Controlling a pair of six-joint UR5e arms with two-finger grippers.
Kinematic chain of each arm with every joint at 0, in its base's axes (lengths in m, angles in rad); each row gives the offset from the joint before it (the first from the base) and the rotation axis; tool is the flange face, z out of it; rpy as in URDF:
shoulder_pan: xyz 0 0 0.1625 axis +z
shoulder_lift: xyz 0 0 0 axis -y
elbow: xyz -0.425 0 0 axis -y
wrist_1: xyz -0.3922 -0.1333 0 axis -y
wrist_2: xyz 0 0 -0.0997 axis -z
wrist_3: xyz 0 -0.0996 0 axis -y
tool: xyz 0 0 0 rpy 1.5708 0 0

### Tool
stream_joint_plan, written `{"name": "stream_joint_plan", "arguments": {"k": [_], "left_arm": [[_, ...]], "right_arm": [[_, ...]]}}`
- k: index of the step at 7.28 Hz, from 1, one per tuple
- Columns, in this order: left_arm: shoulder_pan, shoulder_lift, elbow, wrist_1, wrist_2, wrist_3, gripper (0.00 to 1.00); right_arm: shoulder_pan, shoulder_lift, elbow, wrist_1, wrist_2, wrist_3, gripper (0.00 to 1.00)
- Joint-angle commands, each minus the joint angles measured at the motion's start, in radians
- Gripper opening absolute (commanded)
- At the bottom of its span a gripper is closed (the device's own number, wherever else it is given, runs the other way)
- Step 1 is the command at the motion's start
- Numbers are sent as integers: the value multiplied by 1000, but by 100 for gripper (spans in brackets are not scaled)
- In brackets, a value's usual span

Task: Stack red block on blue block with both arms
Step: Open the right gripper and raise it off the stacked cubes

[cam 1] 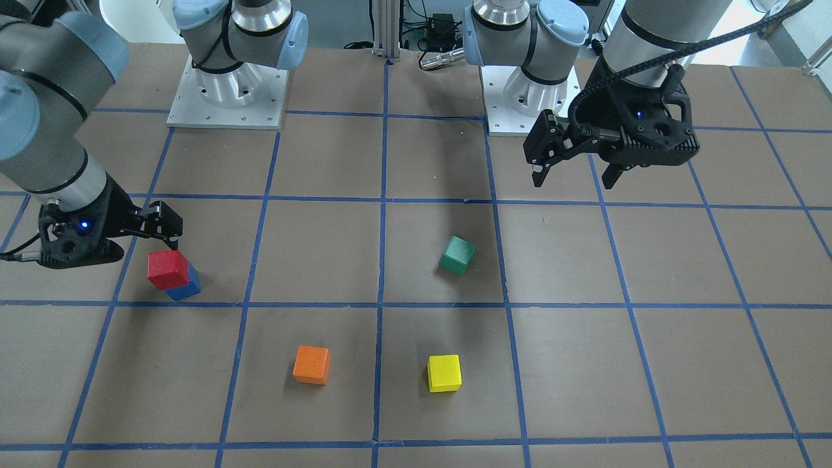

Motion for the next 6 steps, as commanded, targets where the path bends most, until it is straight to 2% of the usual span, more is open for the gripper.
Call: {"name": "stream_joint_plan", "arguments": {"k": [1, 2, 3, 6], "left_arm": [[0, -1, -1, 0, 0, 0, 100], [0, -2, -3, 0, 0, 0, 100], [0, -2, 2, 0, -1, 0, 100], [0, -1, 1, 0, 0, 0, 100]], "right_arm": [[64, -69, -118, 180, 2, 222, 100], [119, -72, -178, 245, 2, 366, 100], [167, -71, -189, 255, 3, 416, 100], [191, -120, -186, 330, -12, 407, 100]]}}
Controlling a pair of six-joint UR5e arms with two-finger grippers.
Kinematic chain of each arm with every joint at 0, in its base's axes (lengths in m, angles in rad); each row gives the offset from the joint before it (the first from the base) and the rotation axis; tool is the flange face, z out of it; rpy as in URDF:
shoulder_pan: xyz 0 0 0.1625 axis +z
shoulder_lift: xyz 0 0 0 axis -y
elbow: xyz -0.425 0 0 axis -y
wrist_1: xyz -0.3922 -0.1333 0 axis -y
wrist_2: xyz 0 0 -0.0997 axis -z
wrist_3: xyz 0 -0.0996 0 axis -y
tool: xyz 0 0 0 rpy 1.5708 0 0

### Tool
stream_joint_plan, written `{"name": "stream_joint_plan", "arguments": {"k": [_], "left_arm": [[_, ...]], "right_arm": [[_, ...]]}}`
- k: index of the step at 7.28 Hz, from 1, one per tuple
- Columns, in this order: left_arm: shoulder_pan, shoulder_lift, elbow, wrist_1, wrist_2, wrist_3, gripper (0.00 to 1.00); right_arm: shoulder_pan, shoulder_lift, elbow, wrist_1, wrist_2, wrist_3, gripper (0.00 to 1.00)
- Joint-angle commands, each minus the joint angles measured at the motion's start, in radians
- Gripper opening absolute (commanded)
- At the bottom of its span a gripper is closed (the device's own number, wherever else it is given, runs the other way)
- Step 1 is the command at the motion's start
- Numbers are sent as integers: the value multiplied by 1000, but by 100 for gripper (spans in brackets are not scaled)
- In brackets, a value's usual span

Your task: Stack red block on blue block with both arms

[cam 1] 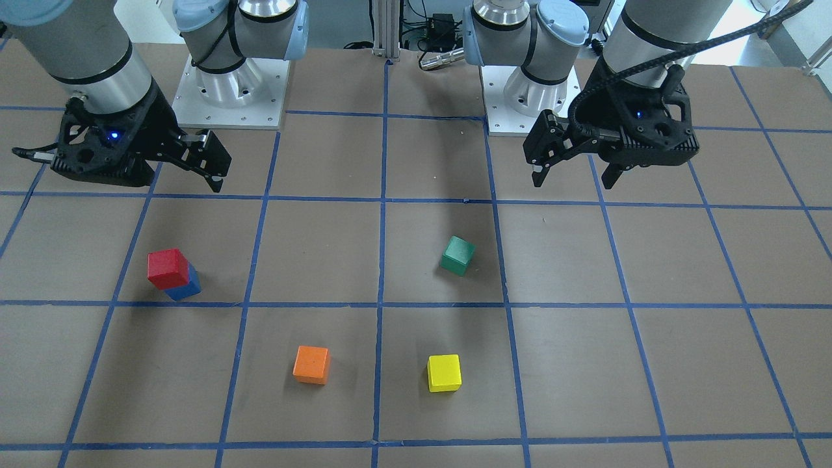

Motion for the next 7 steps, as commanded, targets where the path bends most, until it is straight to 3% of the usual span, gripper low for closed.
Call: {"name": "stream_joint_plan", "arguments": {"k": [1, 7], "left_arm": [[0, 2, -5, 0, 6, 0, 100], [0, 11, -9, -2, 12, 3, 100]], "right_arm": [[3, -32, 1, 26, -7, 9, 100], [-29, -32, -3, 27, 1, 11, 100]]}}
